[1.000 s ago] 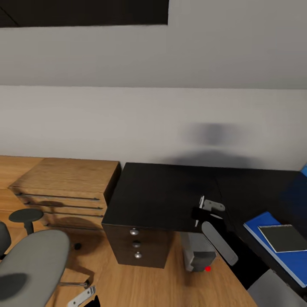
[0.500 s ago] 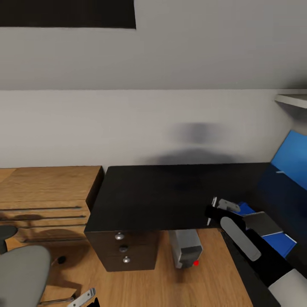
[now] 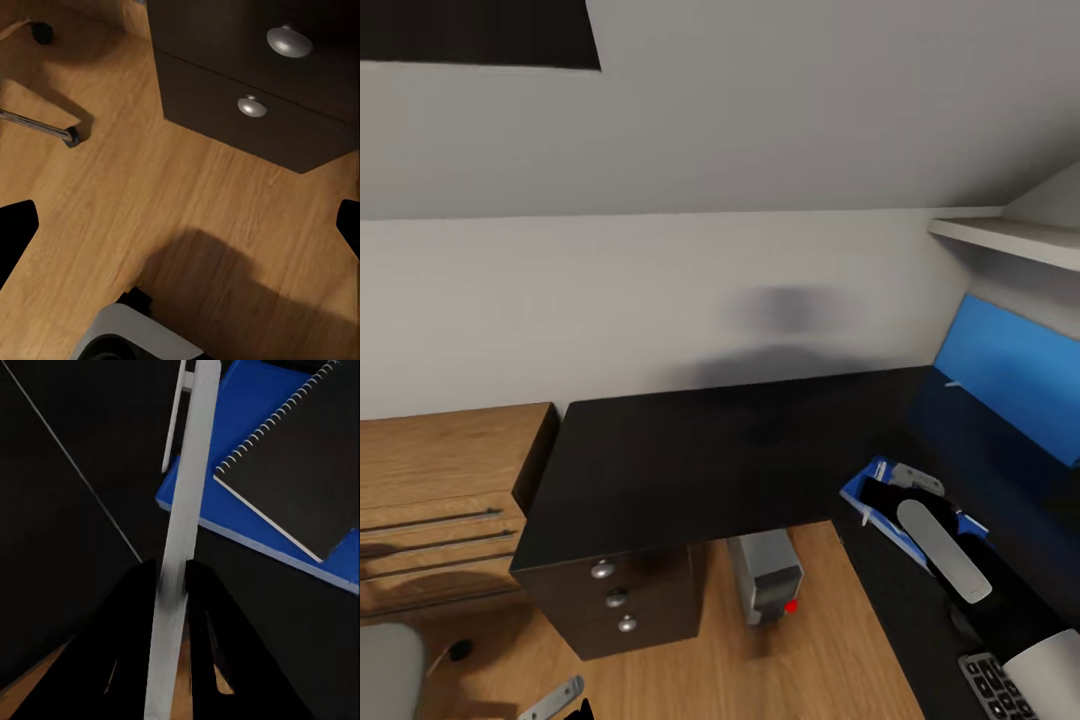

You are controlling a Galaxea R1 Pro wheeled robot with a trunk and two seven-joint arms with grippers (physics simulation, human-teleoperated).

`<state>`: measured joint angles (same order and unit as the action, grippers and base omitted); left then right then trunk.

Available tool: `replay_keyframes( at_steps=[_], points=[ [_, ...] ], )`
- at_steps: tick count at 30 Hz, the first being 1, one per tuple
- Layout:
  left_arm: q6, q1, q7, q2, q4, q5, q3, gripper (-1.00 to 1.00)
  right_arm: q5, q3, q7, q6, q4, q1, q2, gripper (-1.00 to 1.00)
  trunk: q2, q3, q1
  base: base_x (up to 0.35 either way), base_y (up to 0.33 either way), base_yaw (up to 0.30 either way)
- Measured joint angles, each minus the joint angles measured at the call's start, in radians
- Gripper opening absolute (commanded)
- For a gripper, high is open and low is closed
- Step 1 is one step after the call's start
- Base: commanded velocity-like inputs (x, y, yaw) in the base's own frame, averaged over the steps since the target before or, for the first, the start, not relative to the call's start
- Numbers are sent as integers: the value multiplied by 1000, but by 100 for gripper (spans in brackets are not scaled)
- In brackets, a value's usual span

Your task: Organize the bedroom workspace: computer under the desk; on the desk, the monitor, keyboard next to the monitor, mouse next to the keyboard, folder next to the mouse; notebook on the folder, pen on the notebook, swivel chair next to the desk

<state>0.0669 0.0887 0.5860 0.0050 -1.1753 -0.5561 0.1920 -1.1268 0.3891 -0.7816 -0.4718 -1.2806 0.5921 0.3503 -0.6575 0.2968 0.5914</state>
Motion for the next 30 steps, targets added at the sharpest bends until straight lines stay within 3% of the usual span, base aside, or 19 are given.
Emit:
replay_keyframes(
  at_steps=[5,13,17,18,21,24,30],
  points=[
    [0,0,0,0,0,0,0,100,4,-1,4,-5,2,0,1,-100,0,0,0,0,0,-291],
    [-2,0,-1,0,60,0,0,100,83,-1,5,-5,29,0,-2,-100,0,0,0,0,0,-285],
    [-3,0,-2,0,76,1,0,100,97,4,6,-5,51,0,-3,-100,0,0,0,37,0,-120],
    [-3,0,0,0,86,1,0,100,143,19,7,-5,56,0,-7,-100,0,0,0,211,0,-14],
    [-3,-1,1,0,92,1,1,100,175,24,9,-5,57,0,-10,-100,0,0,0,258,0,-8],
    [-3,0,3,-5,92,0,7,100,189,26,16,0,63,6,-16,-100,1,0,0,93,0,-1],
    [-7,2,4,-12,85,6,17,100,169,30,7,-25,42,8,-20,-100,0,0,0,0,0,0]
  ],
)
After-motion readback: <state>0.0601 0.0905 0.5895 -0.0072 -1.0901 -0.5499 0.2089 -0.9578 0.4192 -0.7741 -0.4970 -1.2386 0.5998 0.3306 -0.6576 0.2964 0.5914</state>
